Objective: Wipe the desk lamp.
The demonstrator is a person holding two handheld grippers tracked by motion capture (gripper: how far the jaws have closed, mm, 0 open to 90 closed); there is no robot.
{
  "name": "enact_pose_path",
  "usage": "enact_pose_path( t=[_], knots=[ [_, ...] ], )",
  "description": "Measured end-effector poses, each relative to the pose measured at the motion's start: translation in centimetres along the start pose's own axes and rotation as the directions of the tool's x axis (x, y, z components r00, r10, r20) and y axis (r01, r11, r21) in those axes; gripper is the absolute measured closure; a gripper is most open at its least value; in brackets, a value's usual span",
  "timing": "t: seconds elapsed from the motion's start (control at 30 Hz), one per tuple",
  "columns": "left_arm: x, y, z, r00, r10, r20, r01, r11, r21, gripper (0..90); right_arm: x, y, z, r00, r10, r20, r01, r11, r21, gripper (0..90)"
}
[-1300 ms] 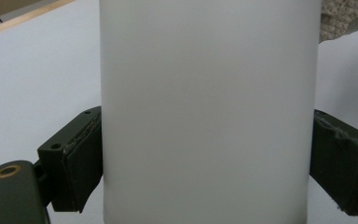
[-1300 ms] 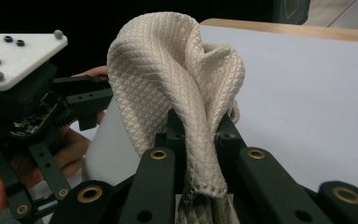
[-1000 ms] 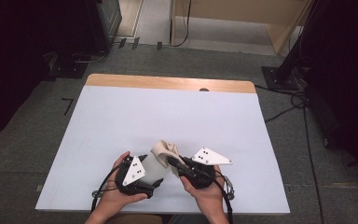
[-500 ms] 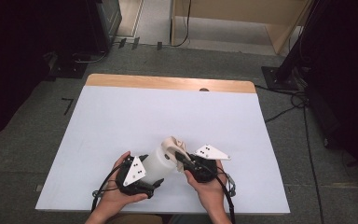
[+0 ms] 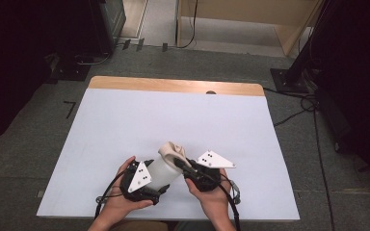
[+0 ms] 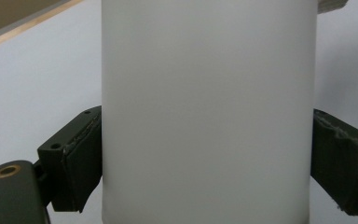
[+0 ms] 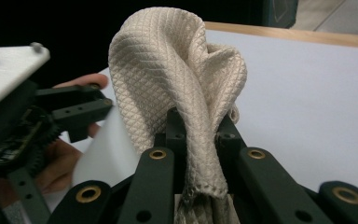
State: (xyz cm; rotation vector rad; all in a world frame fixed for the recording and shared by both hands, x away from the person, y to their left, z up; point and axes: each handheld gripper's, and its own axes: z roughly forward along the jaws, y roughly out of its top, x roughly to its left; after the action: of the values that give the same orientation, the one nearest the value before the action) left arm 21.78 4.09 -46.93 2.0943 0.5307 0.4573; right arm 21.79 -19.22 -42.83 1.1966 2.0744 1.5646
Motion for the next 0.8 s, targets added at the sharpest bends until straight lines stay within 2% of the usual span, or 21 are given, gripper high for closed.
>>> enact_pose_path(
  t=[0.23,0.3,0.37,0.5,0.6,0.7,0.8],
  knots=[
    [0.1,0.0,0.0,1.0,-0.003,0.001,0.003,1.0,-0.002,7.9,-1.5,-0.8,0.4,0.9982,0.039,0.046,-0.04,0.999,0.029,81.2],
    [0.0,0.0,0.0,1.0,0.0,0.002,0.0,1.0,-0.002,7.9,-1.5,-0.8,0.3,0.9973,0.058,0.044,-0.06,0.998,0.032,81.2],
    [0.0,0.0,0.0,1.0,-0.003,0.002,0.003,1.0,-0.003,7.9,-1.3,-0.7,0.2,0.998,0.052,0.036,-0.053,0.998,0.027,81.2],
    [0.0,-0.1,0.1,1.0,0.003,0.003,-0.003,1.0,-0.009,7.8,0.2,0.2,-0.3,0.9994,0.032,-0.016,-0.032,0.999,0.005,81.1],
    [0.0,-0.1,0.1,1.0,0.005,0.001,-0.005,0.9999,-0.012,7.8,1.0,0.6,-0.5,0.9993,0.0,-0.038,-0.001,1.0,-0.014,81.1],
    [0.0,-0.1,0.1,1.0,0.006,0.002,-0.006,0.9999,-0.011,7.9,0.8,0.5,-0.4,0.9993,-0.006,-0.038,0.005,1.0,-0.017,81.1],
    [0.0,-0.1,0.1,1.0,0.008,-0.002,-0.008,0.9999,-0.011,7.9,0.2,0.1,-0.1,0.9999,0.002,-0.013,-0.002,1.0,-0.005,81.0]
  ],
)
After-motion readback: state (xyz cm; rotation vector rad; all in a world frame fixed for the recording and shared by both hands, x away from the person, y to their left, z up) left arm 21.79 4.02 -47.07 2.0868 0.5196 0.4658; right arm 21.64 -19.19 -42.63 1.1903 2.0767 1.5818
